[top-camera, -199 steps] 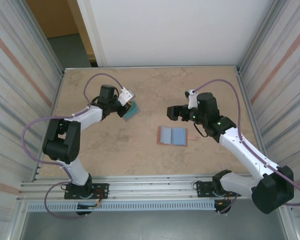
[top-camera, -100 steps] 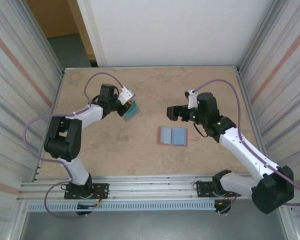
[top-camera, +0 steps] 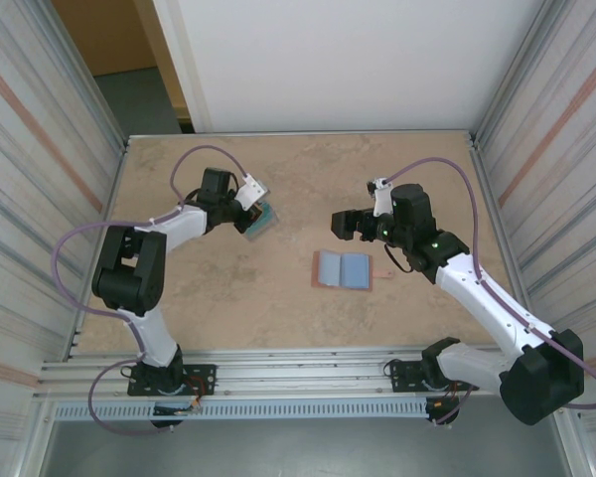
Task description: Take the credit cards out of the card holder
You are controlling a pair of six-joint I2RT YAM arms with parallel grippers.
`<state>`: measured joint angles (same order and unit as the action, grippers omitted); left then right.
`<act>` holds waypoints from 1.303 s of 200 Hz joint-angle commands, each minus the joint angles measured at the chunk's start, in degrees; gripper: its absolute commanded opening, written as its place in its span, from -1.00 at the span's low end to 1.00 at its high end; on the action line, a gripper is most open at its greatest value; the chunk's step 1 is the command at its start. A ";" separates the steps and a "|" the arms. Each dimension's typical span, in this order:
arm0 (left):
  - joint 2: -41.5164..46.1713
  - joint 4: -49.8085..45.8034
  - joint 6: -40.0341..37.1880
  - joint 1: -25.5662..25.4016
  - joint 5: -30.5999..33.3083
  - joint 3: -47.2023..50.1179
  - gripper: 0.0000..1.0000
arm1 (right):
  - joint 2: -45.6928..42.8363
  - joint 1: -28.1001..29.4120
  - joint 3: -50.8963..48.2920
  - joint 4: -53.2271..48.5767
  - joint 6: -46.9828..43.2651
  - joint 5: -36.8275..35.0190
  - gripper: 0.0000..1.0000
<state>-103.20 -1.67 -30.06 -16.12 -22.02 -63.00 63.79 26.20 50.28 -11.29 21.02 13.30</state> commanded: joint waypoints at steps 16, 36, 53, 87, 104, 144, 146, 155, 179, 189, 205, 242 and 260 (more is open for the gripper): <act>-0.63 -2.03 -1.03 0.40 -1.34 -2.08 -0.99 | -0.38 -0.53 -0.29 -0.57 1.06 0.14 0.97; -0.48 -3.13 -0.63 0.47 -1.14 -2.61 -0.87 | -0.35 -0.53 -0.41 -0.58 1.11 0.16 0.97; -0.01 -3.36 -0.27 0.42 -0.96 -2.72 -0.77 | -0.62 -0.53 -0.53 -0.58 1.13 0.15 0.97; 0.70 -3.73 -0.08 0.46 0.06 -2.70 -0.73 | -0.79 -0.53 -0.80 -0.49 1.07 -0.07 0.97; 1.05 -4.36 -0.08 0.41 0.29 -2.75 -0.72 | -1.03 -0.53 -0.87 -0.57 1.05 -0.18 0.97; 5.31 -3.37 1.97 0.40 0.05 -1.20 -0.72 | -1.81 -0.59 -0.97 -1.07 0.77 -1.39 0.97; 5.67 -3.19 2.06 0.39 0.05 -1.06 -0.72 | -1.87 -0.61 -0.97 -1.07 0.78 -1.42 0.97; 7.28 -2.66 2.80 0.44 0.31 -0.12 -0.72 | -2.18 -0.71 -1.14 -1.05 0.75 -1.83 0.97; 13.03 -0.88 5.26 0.42 1.19 3.13 -0.71 | -3.29 -1.13 -1.76 -1.06 0.76 -2.89 0.97; 15.59 -0.13 6.25 0.44 1.88 4.62 -0.70 | -3.83 -1.36 -2.08 -1.17 0.78 -3.47 0.97; 20.01 -0.09 8.30 0.40 4.06 6.78 -0.68 | -5.06 -2.06 -2.56 -1.39 0.87 -4.19 0.97; 30.96 0.00 13.22 0.21 10.29 12.90 -0.21 | -9.20 -3.63 -3.97 -2.67 1.24 -6.91 0.97; 36.39 0.26 15.78 0.00 14.21 16.37 0.21 | -11.43 -4.44 -4.92 -3.75 1.64 -9.25 0.97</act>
<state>-72.93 -2.39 -19.25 -16.12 -14.20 -50.37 55.88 22.76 46.54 -13.19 21.06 8.19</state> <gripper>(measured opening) 0.502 0.986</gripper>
